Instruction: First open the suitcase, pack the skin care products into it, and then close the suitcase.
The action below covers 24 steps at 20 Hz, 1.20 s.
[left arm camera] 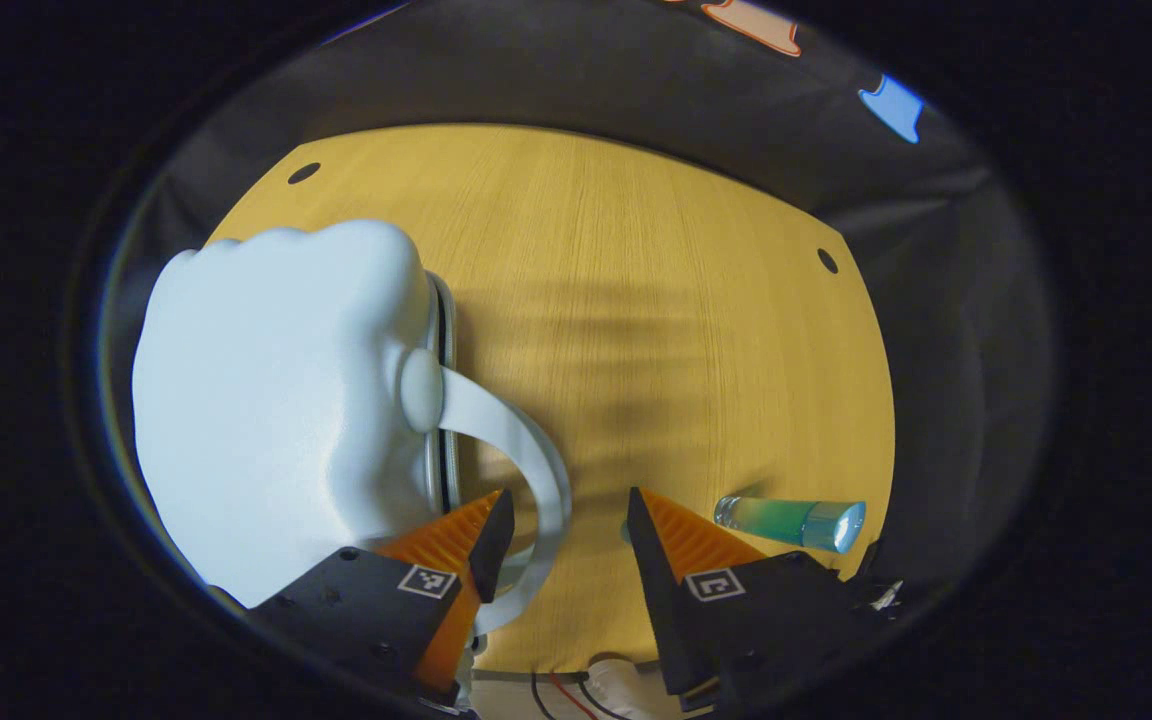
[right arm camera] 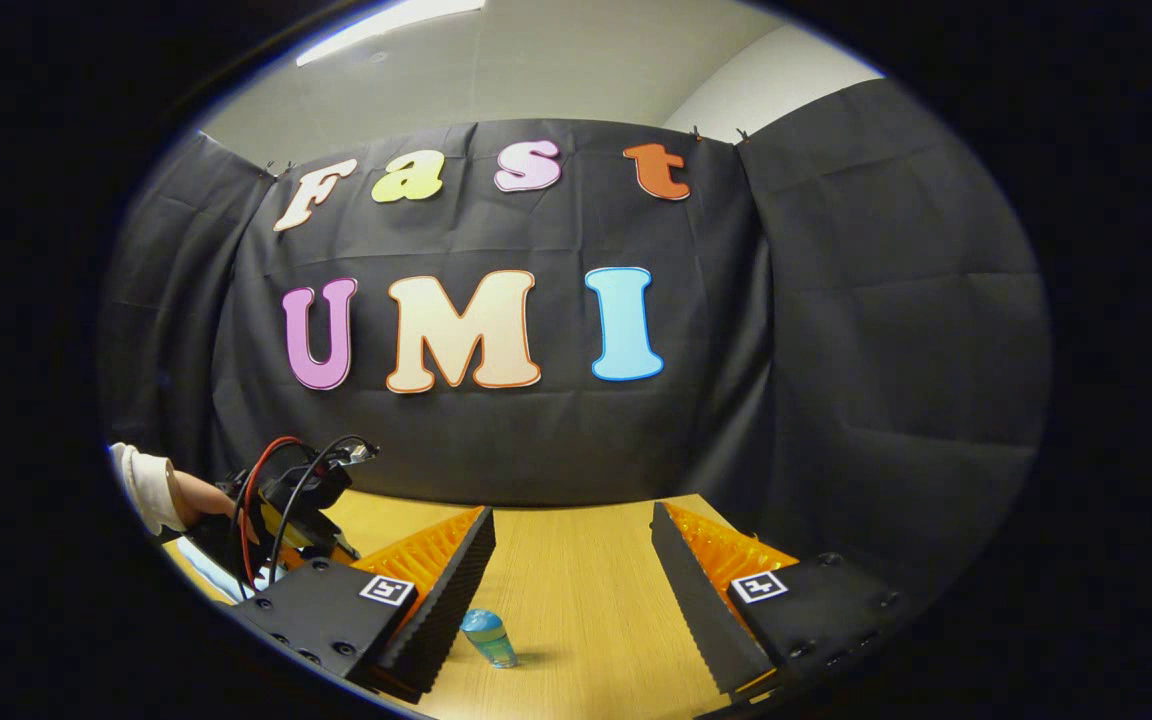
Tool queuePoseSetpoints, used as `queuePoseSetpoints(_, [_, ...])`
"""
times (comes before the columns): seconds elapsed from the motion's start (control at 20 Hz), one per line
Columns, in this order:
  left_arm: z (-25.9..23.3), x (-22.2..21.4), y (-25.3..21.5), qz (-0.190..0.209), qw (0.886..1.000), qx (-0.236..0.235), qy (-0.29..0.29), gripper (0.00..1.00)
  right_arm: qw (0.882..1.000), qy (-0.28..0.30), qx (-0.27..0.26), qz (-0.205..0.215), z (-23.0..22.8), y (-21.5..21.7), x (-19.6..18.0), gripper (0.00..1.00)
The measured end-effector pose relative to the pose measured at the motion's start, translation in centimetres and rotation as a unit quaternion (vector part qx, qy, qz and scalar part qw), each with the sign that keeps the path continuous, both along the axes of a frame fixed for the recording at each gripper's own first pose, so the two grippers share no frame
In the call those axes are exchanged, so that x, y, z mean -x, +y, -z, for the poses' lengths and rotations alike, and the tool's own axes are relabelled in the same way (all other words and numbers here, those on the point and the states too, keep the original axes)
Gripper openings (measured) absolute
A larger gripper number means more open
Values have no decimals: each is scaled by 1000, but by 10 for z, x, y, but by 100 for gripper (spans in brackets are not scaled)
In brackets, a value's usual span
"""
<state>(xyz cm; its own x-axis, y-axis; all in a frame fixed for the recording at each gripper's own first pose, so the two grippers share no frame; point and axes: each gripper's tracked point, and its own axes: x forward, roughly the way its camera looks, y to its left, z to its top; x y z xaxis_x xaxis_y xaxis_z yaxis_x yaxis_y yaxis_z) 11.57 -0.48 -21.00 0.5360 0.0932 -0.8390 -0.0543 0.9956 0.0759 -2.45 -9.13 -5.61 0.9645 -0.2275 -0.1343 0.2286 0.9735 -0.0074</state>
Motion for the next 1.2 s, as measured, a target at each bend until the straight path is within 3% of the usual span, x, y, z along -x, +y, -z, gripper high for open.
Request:
queuePoseSetpoints(0.05, [3, 0, 2, -1, 1000, -4, 3, 62, 1000, 1, 0, 1, 0, -2, 0, 99])
queuePoseSetpoints(0.1, [4, -1, 4, -3, 1000, -6, 7, 65, 1000, 2, -1, 2, 2, -3, 0, 98])
queuePoseSetpoints(0.25, [11, -2, 7, -6, 1000, -9, 19, 38, 1000, 6, -2, 4, 5, -6, -1, 100])
queuePoseSetpoints(0.3, [14, -2, 8, -7, 1000, -11, 24, 41, 1000, 7, -2, 4, 6, -8, -1, 99])
queuePoseSetpoints(0.45, [22, -2, 16, -12, 999, -30, 36, 21, 1000, 11, -3, 3, 8, -9, -1, 98])
queuePoseSetpoints(0.6, [30, -2, 19, -17, 998, -33, 47, 11, 1000, 16, -1, 4, 12, -12, -2, 99])
queuePoseSetpoints(0.95, [31, -3, 17, -6, 998, -39, 50, 1, 1000, 23, 0, 2, 17, -13, -2, 99])
queuePoseSetpoints(1.2, [23, -2, 11, -4, 999, -32, 39, 0, 1000, 26, 1, -4, 19, -9, -3, 99])
